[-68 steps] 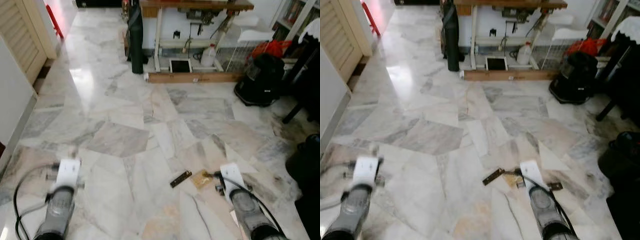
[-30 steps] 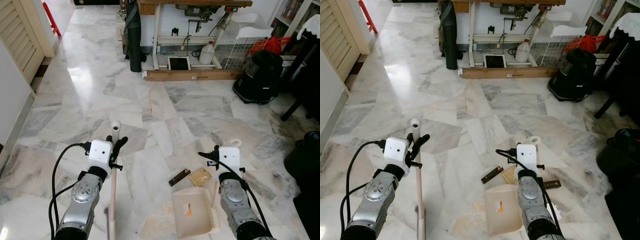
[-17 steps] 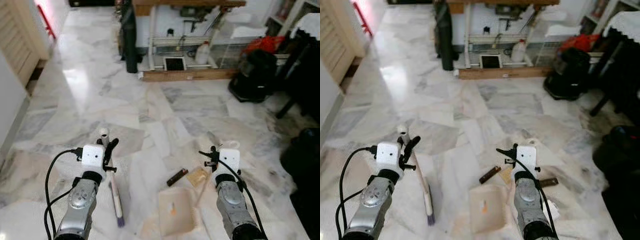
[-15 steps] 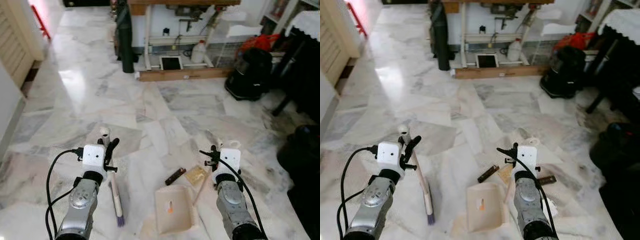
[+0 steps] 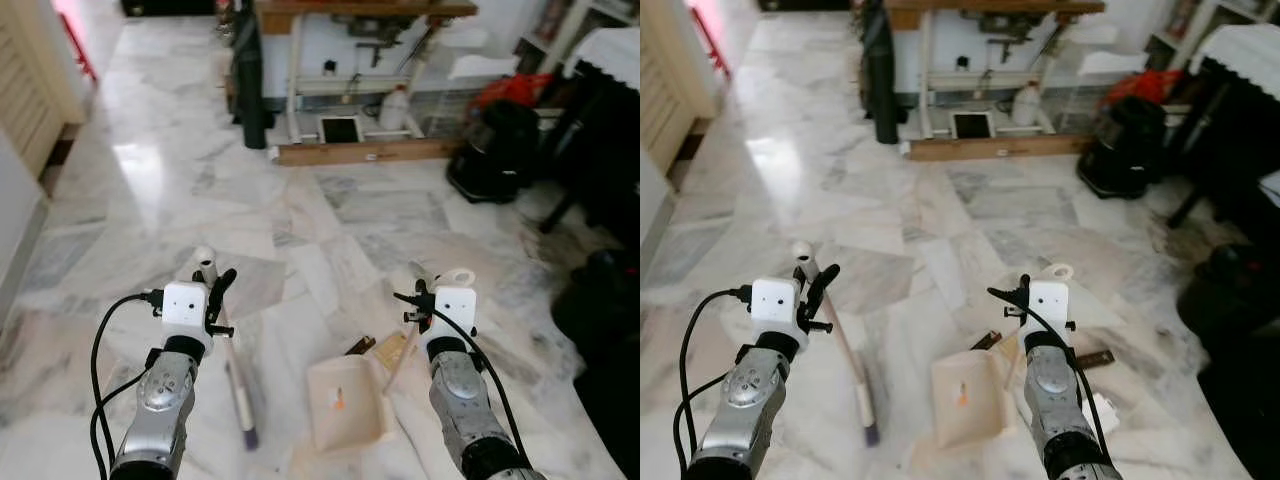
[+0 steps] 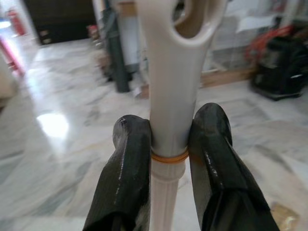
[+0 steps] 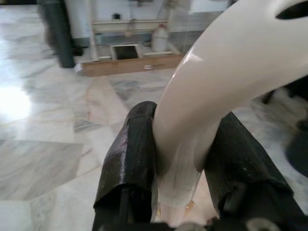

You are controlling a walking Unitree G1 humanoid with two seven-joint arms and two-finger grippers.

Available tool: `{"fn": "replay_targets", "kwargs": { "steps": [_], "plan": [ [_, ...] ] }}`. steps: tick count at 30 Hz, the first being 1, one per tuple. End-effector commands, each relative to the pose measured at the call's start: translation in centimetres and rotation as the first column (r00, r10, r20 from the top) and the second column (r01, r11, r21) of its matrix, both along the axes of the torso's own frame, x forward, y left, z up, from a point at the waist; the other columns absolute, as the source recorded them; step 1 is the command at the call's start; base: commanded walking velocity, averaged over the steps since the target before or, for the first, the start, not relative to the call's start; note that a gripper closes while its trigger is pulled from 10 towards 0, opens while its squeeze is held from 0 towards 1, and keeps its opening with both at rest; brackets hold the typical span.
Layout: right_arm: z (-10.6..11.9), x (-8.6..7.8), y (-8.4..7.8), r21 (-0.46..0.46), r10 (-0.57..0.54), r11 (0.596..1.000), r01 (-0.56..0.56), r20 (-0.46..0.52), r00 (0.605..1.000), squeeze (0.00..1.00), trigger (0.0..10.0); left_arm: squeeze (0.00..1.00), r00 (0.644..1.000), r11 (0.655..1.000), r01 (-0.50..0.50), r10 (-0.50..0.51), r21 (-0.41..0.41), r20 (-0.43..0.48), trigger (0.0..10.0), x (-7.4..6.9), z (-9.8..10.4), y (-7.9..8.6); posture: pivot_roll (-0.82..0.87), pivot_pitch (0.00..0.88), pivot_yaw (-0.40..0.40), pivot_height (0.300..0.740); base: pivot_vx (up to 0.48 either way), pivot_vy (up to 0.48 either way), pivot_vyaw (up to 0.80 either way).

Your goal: Sweep floor

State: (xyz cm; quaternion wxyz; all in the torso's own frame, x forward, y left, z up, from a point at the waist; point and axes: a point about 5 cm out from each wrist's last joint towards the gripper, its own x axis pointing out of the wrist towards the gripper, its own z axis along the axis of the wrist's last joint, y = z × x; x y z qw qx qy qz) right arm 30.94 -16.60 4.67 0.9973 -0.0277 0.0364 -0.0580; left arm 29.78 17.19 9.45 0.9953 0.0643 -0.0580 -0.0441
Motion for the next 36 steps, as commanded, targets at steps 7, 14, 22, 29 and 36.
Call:
{"fn": "replay_targets", "kwargs": {
  "steps": [7,14,22,29,36],
  "plan": [
    [1.24,0.65,0.1,-0.003,0.004,1.0,-0.003,0.058,0.998,0.0,10.0,0.0,0.999,1.0,-0.003,0.003,-0.01,0.044,10.0,0.22,1.02,0.14,0.05,0.093,-0.063,0.74,0.0,0.368,0.0],
    [1.12,0.67,-0.05,-0.006,-0.008,1.0,0.008,0.048,0.999,0.0,10.0,0.0,0.999,1.0,0.003,-0.002,-0.009,0.046,10.0,0.3,1.14,0.05,0.06,0.096,-0.06,0.74,0.0,0.37,-0.6],
    [1.07,0.66,-0.09,-0.006,-0.016,1.0,0.016,0.045,0.999,0.0,10.0,0.0,0.999,1.0,0.007,-0.007,-0.009,0.048,10.0,0.36,1.21,-0.12,0.06,0.094,-0.058,0.74,0.0,0.37,-0.66],
    [1.08,0.66,-0.14,-0.01,-0.018,1.0,0.018,0.046,0.999,0.0,10.0,0.0,0.999,1.0,0.022,-0.022,-0.008,0.043,10.0,0.4,1.09,-0.56,0.05,0.09,-0.058,0.74,0.0,0.37,-0.74],
    [1.17,0.61,-0.15,-0.017,-0.023,1.0,0.024,0.057,0.998,0.0,10.0,0.0,0.999,1.0,0.019,-0.019,0.005,0.043,10.0,0.4,1.11,-0.42,0.06,0.089,-0.058,0.74,0.0,0.345,0.0]
  ]
}}
